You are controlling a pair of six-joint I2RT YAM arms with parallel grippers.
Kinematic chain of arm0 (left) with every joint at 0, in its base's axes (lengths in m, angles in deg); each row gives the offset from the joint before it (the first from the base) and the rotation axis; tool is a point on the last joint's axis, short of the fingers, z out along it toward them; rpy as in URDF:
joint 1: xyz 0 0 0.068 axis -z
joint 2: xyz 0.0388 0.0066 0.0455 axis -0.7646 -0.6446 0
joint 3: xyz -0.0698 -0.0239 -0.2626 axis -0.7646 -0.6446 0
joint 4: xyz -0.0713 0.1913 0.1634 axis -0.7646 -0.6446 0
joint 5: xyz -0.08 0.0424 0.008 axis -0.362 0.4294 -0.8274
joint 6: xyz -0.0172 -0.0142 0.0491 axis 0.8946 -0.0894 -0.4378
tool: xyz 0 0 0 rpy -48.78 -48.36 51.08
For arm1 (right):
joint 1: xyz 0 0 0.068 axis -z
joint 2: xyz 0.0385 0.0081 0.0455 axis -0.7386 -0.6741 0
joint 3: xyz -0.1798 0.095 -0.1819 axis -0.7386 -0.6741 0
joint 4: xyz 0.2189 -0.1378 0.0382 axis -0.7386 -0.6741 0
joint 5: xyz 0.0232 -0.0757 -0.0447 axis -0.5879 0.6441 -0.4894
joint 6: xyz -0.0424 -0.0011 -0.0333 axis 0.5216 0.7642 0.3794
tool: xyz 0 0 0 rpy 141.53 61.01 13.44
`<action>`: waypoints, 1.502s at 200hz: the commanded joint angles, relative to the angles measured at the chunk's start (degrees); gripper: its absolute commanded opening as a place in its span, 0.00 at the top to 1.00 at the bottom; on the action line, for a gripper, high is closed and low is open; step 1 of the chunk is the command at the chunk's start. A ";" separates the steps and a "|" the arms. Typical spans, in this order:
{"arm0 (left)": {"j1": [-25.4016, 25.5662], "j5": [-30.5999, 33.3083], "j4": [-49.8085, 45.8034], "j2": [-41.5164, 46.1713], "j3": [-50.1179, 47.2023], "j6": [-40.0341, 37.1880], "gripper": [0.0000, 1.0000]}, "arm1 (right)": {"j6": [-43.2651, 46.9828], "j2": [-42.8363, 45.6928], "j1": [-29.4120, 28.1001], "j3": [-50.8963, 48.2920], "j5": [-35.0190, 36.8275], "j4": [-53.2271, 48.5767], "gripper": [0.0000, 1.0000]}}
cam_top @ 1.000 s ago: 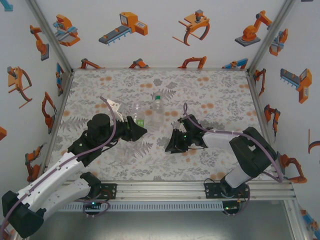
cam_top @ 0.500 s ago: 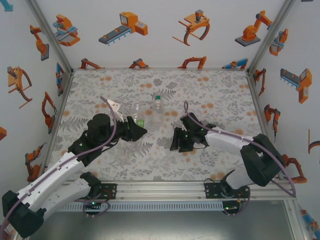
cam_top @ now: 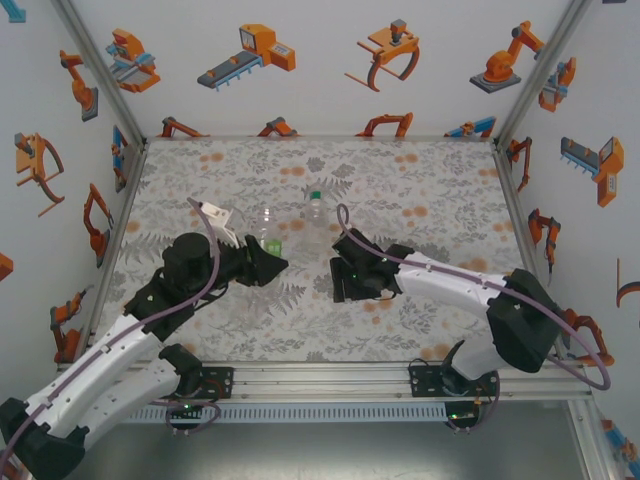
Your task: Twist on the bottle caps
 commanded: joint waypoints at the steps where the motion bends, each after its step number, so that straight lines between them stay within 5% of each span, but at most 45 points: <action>1: -0.47 0.68 -1.35 1.61 -0.56 -1.08 1.00 | 0.88 -1.58 -1.69 2.54 4.53 -3.26 0.42; 109: -0.51 1.89 -4.32 7.66 -3.14 0.08 1.00 | 0.70 -8.96 -5.78 6.03 6.46 -1.65 0.39; 300: -0.51 2.70 -3.69 6.29 -3.13 -0.33 1.00 | 3.42 -17.64 -6.65 10.25 6.78 -1.13 0.57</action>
